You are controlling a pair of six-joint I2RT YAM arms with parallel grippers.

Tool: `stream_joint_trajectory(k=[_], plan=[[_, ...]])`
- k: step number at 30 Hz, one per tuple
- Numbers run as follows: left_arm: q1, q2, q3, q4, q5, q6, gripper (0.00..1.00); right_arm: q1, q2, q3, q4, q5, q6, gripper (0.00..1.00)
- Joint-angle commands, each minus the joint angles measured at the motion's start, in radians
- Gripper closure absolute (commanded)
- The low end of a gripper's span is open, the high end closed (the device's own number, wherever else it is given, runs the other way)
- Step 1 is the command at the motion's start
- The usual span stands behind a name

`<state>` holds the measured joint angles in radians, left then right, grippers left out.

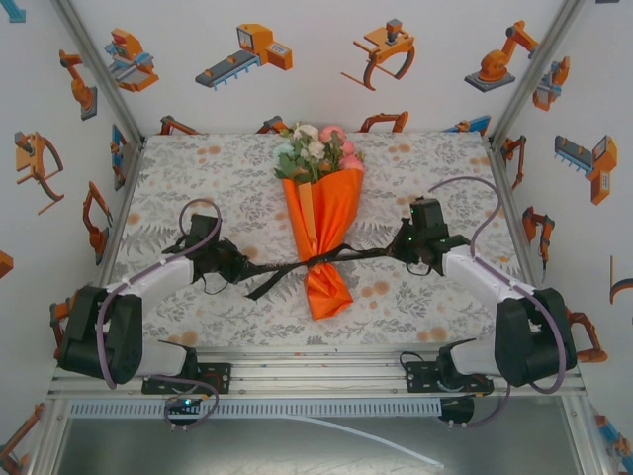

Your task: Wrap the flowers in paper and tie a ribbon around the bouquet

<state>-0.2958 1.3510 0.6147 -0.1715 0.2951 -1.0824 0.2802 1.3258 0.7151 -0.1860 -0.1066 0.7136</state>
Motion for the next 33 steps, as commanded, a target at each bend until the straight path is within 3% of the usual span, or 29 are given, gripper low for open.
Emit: stream_joint_trajectory(k=[1,4,7,9,11,14,16,21,27,30,33], plan=[[0.041,-0.022,-0.012,-0.084,-0.114,0.048,1.0,-0.084,-0.033,-0.031,-0.095,0.274,-0.001,1.0],[0.04,-0.02,-0.019,-0.063,-0.103,0.044,1.0,-0.085,-0.047,-0.039,-0.074,0.238,-0.022,1.0],[0.04,-0.01,-0.027,0.011,-0.056,0.043,1.0,-0.084,-0.064,-0.045,0.033,0.056,-0.083,1.0],[0.033,-0.007,-0.021,0.043,-0.034,0.047,0.93,-0.083,-0.076,-0.039,0.083,-0.04,-0.102,0.97],[0.027,-0.014,-0.016,0.067,-0.027,0.053,0.8,-0.081,-0.083,-0.021,0.092,-0.099,-0.117,0.74],[0.021,-0.037,-0.001,0.056,-0.049,0.073,0.63,-0.066,-0.085,0.005,0.092,-0.147,-0.15,0.56],[0.021,-0.054,0.018,0.017,-0.079,0.107,0.54,-0.014,-0.067,0.029,0.102,-0.201,-0.214,0.34],[0.02,-0.072,0.056,-0.063,-0.152,0.173,0.47,0.153,0.044,0.11,0.063,-0.24,-0.379,0.34],[0.018,-0.091,0.087,-0.079,-0.189,0.238,0.43,0.23,0.164,0.189,0.048,-0.292,-0.37,0.37],[0.017,-0.133,0.125,-0.108,-0.251,0.312,0.41,0.228,0.088,0.173,0.086,-0.179,-0.38,0.34],[0.017,-0.192,0.168,-0.149,-0.382,0.434,0.4,0.204,-0.027,0.137,0.107,0.013,-0.42,0.29]])
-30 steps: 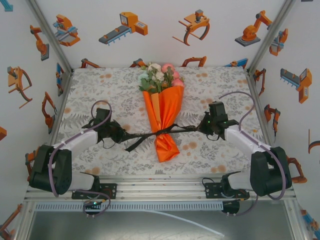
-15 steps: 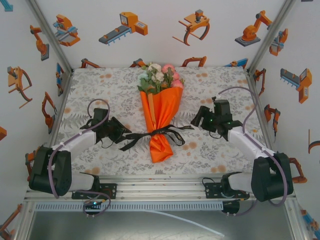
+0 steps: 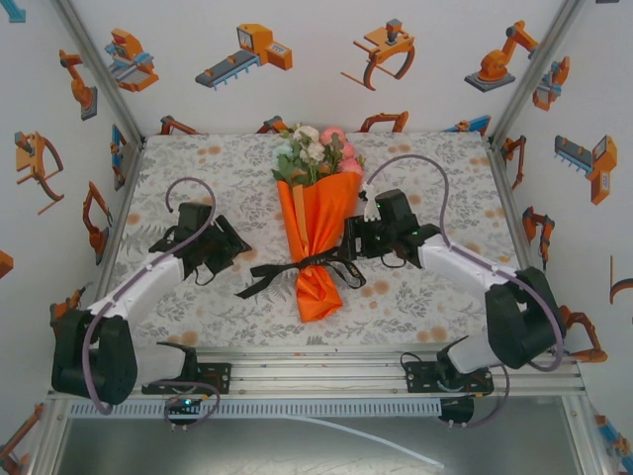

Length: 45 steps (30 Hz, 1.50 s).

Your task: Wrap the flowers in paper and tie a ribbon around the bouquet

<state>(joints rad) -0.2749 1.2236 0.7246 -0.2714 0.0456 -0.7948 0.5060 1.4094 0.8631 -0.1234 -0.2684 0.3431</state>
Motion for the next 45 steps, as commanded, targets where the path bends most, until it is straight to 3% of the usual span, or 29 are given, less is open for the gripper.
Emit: stream_joint_trajectory(k=[1,5,10,13,18,21,24,28,31,33,34,35,41,43,45], plan=[[-0.003,-0.086,0.066,-0.054,-0.197,0.189,0.4,-0.039,-0.152,-0.034,0.057,0.246,-0.057,0.26],[-0.002,-0.171,0.022,0.058,-0.446,0.368,0.34,-0.154,-0.266,-0.142,0.132,0.492,-0.038,0.11],[0.017,-0.274,-0.171,0.355,-0.689,0.569,0.13,-0.342,-0.33,-0.251,0.226,0.674,-0.029,0.07],[0.03,-0.277,-0.247,0.45,-0.779,0.645,0.02,-0.391,-0.294,-0.285,0.309,0.753,-0.109,0.06],[0.032,-0.212,-0.327,0.577,-0.857,0.743,0.03,-0.46,-0.154,-0.323,0.466,0.711,-0.174,0.04],[0.044,-0.156,-0.363,0.658,-0.828,0.752,0.03,-0.502,-0.042,-0.352,0.616,0.628,-0.186,0.04],[0.061,-0.112,-0.39,0.737,-0.721,0.771,0.03,-0.515,0.077,-0.384,0.781,0.583,-0.203,0.04],[0.103,-0.085,-0.409,0.789,-0.573,0.743,0.03,-0.52,0.088,-0.402,0.822,0.535,-0.219,0.03],[0.16,-0.054,-0.41,0.812,-0.466,0.716,0.03,-0.54,0.093,-0.436,0.882,0.424,-0.235,0.03],[0.192,-0.029,-0.405,0.842,-0.4,0.705,0.03,-0.549,0.145,-0.499,1.056,0.353,-0.251,0.02],[0.208,-0.014,-0.405,0.866,-0.373,0.699,0.03,-0.552,0.124,-0.483,0.983,0.379,-0.232,0.01],[0.226,0.008,-0.403,0.899,-0.346,0.687,0.03,-0.552,0.142,-0.498,1.044,0.372,-0.241,0.01],[0.295,0.224,-0.334,1.053,-0.253,0.65,0.03,-0.548,0.134,-0.493,1.024,0.392,-0.242,0.01],[0.268,0.224,-0.274,0.932,-0.259,0.678,0.03,-0.546,0.133,-0.495,1.025,0.385,-0.244,0.01],[0.263,0.263,-0.279,0.989,-0.21,0.705,0.03,-0.547,0.133,-0.493,1.024,0.382,-0.243,0.01]])
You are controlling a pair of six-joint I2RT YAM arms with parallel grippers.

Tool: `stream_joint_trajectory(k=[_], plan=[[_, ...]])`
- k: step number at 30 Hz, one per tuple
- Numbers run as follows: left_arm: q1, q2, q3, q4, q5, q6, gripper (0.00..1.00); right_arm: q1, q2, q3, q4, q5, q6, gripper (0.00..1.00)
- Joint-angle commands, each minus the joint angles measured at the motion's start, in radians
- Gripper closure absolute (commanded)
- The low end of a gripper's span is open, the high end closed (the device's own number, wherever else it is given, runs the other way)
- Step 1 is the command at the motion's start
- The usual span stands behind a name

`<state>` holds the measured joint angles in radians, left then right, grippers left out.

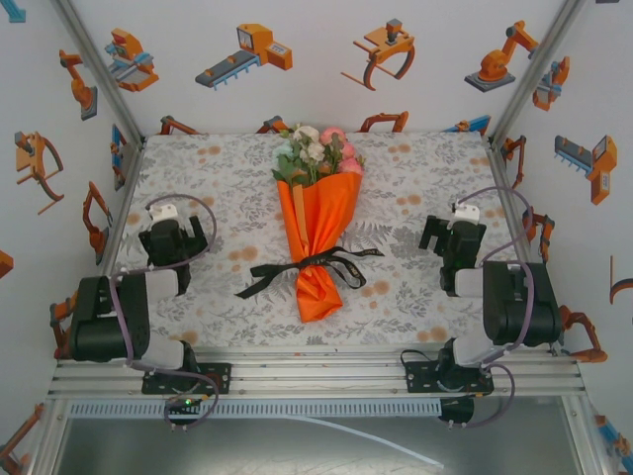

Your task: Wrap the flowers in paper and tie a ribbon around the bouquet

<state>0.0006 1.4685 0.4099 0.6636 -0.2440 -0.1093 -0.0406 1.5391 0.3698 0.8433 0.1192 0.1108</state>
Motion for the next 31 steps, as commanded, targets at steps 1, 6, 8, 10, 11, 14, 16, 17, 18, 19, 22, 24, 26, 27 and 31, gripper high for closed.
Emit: stream_joint_trajectory(k=[1,6,8,10,11,14,16,17,18,19,22,24,26,27,31], plan=[[-0.012,0.047,0.021,0.112,0.127,0.036,0.03,0.001,0.004,-0.001,0.057,-0.006,-0.011,0.01],[-0.014,0.083,-0.009,0.208,0.16,0.056,0.03,0.0,0.004,0.001,0.057,-0.014,-0.013,0.01],[-0.016,0.067,-0.001,0.155,0.154,0.055,0.03,0.001,0.004,0.001,0.057,-0.014,-0.013,0.01],[-0.027,0.078,-0.009,0.196,0.14,0.063,0.03,0.001,0.005,0.001,0.057,-0.015,-0.013,0.01],[-0.031,0.072,-0.006,0.175,0.136,0.068,0.03,0.001,0.004,0.001,0.057,-0.014,-0.013,0.01],[-0.03,0.075,-0.003,0.175,0.145,0.069,0.03,-0.001,0.004,0.001,0.057,-0.014,-0.013,0.01],[-0.03,0.07,0.0,0.16,0.145,0.068,0.03,0.0,0.003,0.001,0.057,-0.014,-0.014,0.01],[-0.03,0.071,-0.001,0.167,0.145,0.068,0.03,0.0,0.004,0.001,0.057,-0.015,-0.015,0.01],[-0.03,0.072,-0.001,0.169,0.145,0.069,0.03,0.0,0.006,0.003,0.056,-0.02,-0.015,0.01],[-0.03,0.07,-0.001,0.166,0.145,0.068,0.03,0.0,0.005,0.003,0.055,-0.028,-0.019,0.01],[-0.03,0.071,-0.002,0.166,0.144,0.069,0.03,0.0,0.006,0.013,0.041,-0.059,-0.036,0.01],[-0.03,0.071,-0.001,0.166,0.146,0.068,0.03,0.006,0.006,0.021,0.023,-0.055,-0.039,0.01],[-0.03,0.071,-0.001,0.166,0.145,0.068,0.03,0.006,0.007,0.024,0.022,-0.056,-0.038,0.01],[-0.03,0.071,0.0,0.166,0.145,0.068,0.03,0.006,0.007,0.023,0.022,-0.056,-0.037,0.01],[-0.03,0.07,-0.001,0.166,0.145,0.068,0.03,0.006,0.004,0.006,0.045,-0.039,-0.034,0.01]])
